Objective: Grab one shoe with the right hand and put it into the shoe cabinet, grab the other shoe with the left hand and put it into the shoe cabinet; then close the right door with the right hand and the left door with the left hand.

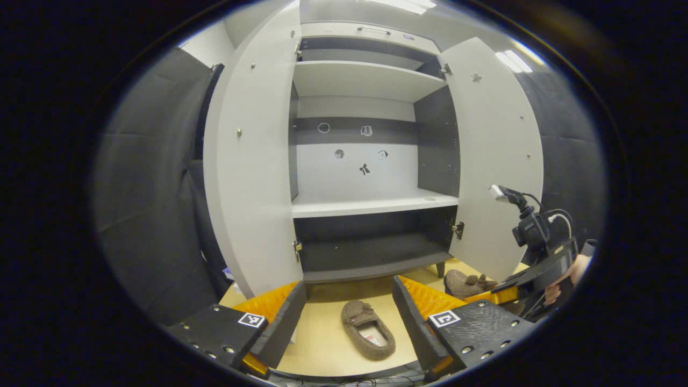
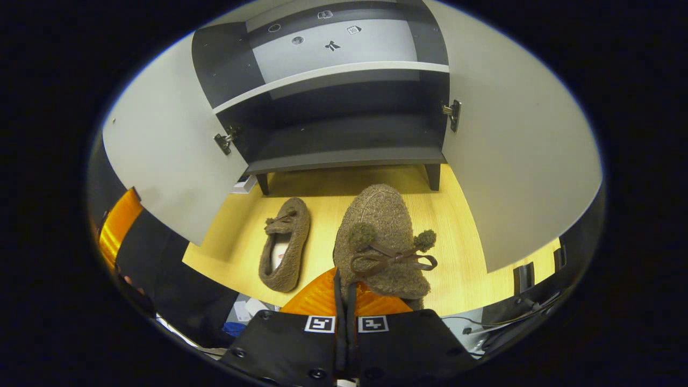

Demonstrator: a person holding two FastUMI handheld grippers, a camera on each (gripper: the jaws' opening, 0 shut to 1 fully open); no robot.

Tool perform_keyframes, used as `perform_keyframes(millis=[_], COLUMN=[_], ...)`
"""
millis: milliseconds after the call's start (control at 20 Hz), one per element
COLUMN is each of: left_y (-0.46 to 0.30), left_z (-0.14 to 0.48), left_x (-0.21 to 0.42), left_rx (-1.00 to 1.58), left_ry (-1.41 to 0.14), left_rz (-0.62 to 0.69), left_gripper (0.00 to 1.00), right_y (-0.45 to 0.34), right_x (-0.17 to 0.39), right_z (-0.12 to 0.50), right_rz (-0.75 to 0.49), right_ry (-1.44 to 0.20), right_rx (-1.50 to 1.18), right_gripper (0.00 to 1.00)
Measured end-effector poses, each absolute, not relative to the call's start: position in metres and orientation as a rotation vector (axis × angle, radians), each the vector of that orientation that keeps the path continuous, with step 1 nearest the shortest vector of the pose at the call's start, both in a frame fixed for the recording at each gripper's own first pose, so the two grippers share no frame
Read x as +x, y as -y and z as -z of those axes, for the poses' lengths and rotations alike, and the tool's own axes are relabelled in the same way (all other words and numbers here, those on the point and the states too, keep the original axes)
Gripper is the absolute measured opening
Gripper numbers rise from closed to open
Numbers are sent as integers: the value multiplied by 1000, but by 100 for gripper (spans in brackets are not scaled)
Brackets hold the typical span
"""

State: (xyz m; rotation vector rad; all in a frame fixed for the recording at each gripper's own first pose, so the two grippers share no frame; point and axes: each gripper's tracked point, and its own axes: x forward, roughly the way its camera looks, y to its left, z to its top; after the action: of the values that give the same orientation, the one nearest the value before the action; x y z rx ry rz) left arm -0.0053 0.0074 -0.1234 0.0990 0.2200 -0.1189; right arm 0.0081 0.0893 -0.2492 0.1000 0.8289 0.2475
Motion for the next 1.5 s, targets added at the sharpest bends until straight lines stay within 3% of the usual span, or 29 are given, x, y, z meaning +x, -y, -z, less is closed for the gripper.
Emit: perform_keyframes(millis=[200, 250, 450, 550, 600, 700, 850, 900, 950, 1000, 1150, 1200, 1300, 1450, 1500], left_y=[3, 6, 9, 17, 23, 28, 35, 37, 37, 37, 32, 29, 29, 26, 25], left_z=[124, 124, 118, 115, 113, 105, 99, 95, 93, 90, 82, 78, 70, 66, 63], left_x=[-3, -3, -1, 2, 3, 9, 21, 25, 29, 34, 48, 50, 59, 72, 76], left_rx=[102, 101, 96, 56, 41, 52, 83, 89, 93, 97, 111, 110, 89, 69, 68], left_ry=[-221, -223, -213, -214, -211, -194, -185, -182, -180, -179, -179, -179, -173, -177, -176], left_rz=[154, 160, 162, 175, 188, 194, 214, 220, 222, 221, 184, 167, 143, 102, 86], left_gripper=[94, 99, 94, 99, 94, 94, 94, 99, 94, 99, 99, 94, 99, 94, 99], right_y=[-101, -103, -110, -106, -106, -108, -107, -110, -109, -109, -111, -111, -110, -102, -100], right_x=[14, 19, 49, 69, 80, 103, 139, 152, 165, 177, 220, 233, 259, 299, 311], right_z=[201, 188, 131, 112, 100, 72, 32, 17, 6, -4, -27, -33, -45, -47, -46], right_rz=[-278, -286, -325, -322, -324, -330, -325, -325, -325, -326, -329, -330, -326, -298, -291], right_ry=[-774, -753, -655, -622, -602, -550, -472, -448, -426, -406, -356, -343, -305, -280, -275], right_rx=[124, 133, 144, 93, 76, 62, 55, 55, 54, 55, 68, 75, 78, 56, 54], right_gripper=[1, 1, 1, 2, 2, 1, 1, 1, 1, 1, 2, 0, 1, 2, 2])
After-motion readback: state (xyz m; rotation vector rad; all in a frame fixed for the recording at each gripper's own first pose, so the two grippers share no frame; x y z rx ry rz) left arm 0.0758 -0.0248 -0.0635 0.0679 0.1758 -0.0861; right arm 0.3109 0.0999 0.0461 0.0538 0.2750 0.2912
